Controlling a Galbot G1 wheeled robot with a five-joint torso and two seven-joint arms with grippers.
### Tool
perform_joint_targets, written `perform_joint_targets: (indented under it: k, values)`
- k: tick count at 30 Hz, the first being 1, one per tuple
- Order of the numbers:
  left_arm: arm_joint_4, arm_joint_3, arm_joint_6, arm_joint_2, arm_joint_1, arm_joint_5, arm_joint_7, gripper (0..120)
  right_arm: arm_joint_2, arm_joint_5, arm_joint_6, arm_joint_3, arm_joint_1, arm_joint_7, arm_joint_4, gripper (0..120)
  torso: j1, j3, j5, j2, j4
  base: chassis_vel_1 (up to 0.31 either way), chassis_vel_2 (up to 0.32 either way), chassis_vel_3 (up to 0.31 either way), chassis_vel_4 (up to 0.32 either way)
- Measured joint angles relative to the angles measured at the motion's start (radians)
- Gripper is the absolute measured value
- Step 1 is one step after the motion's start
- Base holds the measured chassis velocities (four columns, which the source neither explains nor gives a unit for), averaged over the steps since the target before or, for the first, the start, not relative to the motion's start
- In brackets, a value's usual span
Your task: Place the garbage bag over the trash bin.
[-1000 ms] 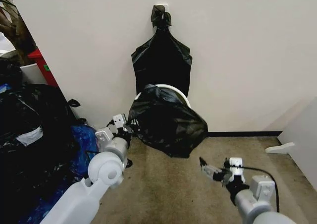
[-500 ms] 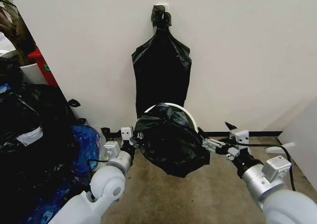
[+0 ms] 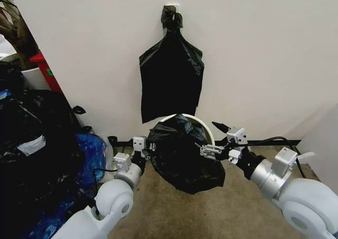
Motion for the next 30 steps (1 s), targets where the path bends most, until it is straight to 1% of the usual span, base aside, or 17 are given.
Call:
perform_joint_targets:
  k: [1, 2, 5, 6, 7, 8, 10, 11, 15, 16, 19, 20, 21, 26, 30]
  values:
    - [-0.003, -0.001, -0.001, 0.000, 0.002, 0.001, 0.001, 1, -0.002, -0.001, -0.005, -0.001, -0.002, -0.003, -0.002, 72, 0.000, 0.000, 0.0000, 0.000, -0.0001, 0.000, 0.000, 0.000, 0.000]
    - [-0.003, -0.001, -0.001, 0.000, 0.002, 0.001, 0.001, 1, -0.002, -0.001, -0.005, -0.001, -0.002, -0.003, -0.002, 72, 0.000, 0.000, 0.0000, 0.000, -0.0001, 0.000, 0.000, 0.000, 0.000]
    - [-0.007, -0.003, -0.001, 0.000, 0.005, 0.002, 0.001, 1, -0.007, 0.003, -0.019, -0.001, -0.017, -0.013, -0.002, 58, 0.000, 0.000, -0.0001, 0.000, -0.0003, 0.000, 0.000, 0.000, 0.000]
    - [-0.008, -0.003, -0.001, 0.000, 0.005, 0.002, 0.001, 1, -0.008, 0.003, -0.022, -0.002, -0.020, -0.017, -0.002, 57, 0.000, 0.000, -0.0001, 0.000, -0.0002, 0.000, 0.000, 0.000, 0.000]
    - [-0.009, -0.003, -0.001, -0.002, 0.005, 0.002, 0.001, 1, -0.010, 0.004, -0.025, -0.004, -0.026, -0.024, -0.002, 51, 0.000, 0.000, -0.0001, 0.000, -0.0002, 0.000, 0.000, 0.000, 0.000]
    - [-0.009, -0.003, -0.001, -0.002, 0.005, 0.002, 0.001, 1, -0.010, 0.004, -0.025, -0.004, -0.026, -0.024, -0.002, 51, 0.000, 0.000, -0.0001, 0.000, -0.0002, 0.000, 0.000, 0.000, 0.000]
    - [-0.011, -0.003, -0.001, -0.003, 0.006, 0.002, 0.001, 1, -0.011, 0.004, -0.027, -0.006, -0.031, -0.028, -0.004, 43, 0.000, 0.000, -0.0001, 0.000, -0.0002, 0.000, 0.000, 0.000, 0.000]
    - [-0.014, -0.004, -0.001, -0.004, 0.008, 0.003, 0.001, 1, -0.011, 0.003, -0.027, -0.008, -0.032, -0.030, -0.008, 37, 0.000, 0.000, -0.0001, 0.000, -0.0003, 0.000, 0.000, 0.000, 0.000]
    - [-0.020, -0.005, -0.005, -0.005, 0.022, 0.011, 0.009, 1, -0.012, -0.002, -0.026, -0.013, -0.022, -0.033, -0.031, 20, 0.000, 0.000, -0.0001, 0.000, -0.0001, 0.000, 0.000, 0.000, 0.000]
    - [-0.020, -0.005, -0.005, -0.005, 0.022, 0.011, 0.009, 1, -0.012, -0.002, -0.026, -0.013, -0.022, -0.033, -0.031, 20, 0.000, 0.000, -0.0001, 0.000, -0.0001, 0.000, 0.000, 0.000, 0.000]
    - [-0.023, -0.007, -0.010, -0.004, 0.029, 0.012, 0.014, 1, -0.011, -0.009, -0.021, -0.015, -0.021, -0.032, -0.038, 7, 0.000, 0.000, -0.0001, 0.000, -0.0001, 0.000, 0.000, 0.000, 0.000]
    - [-0.025, -0.008, -0.012, -0.004, 0.030, 0.013, 0.015, 1, -0.011, -0.010, -0.019, -0.016, -0.021, -0.032, -0.040, 5, 0.000, 0.000, -0.0001, 0.000, -0.0001, 0.000, 0.000, 0.000, 0.000]
    - [-0.026, -0.008, -0.013, -0.004, 0.031, 0.013, 0.016, 1, -0.010, -0.011, -0.018, -0.017, -0.021, -0.032, -0.041, 0, 0.000, 0.000, -0.0001, 0.000, -0.0001, 0.000, 0.000, 0.000, 0.000]
    - [-0.026, -0.009, -0.015, -0.004, 0.035, 0.018, 0.022, 1, -0.003, -0.012, -0.009, -0.016, -0.022, -0.022, -0.041, 0, 0.000, 0.000, -0.0001, 0.000, -0.0001, 0.000, 0.000, 0.000, 0.000]
    - [-0.007, -0.009, -0.018, -0.005, 0.042, 0.049, 0.037, 1, 0.002, -0.001, -0.003, 0.001, -0.009, 0.007, -0.014, 0, 0.000, 0.000, -0.0002, 0.000, -0.0002, 0.000, 0.000, 0.000, 0.000]
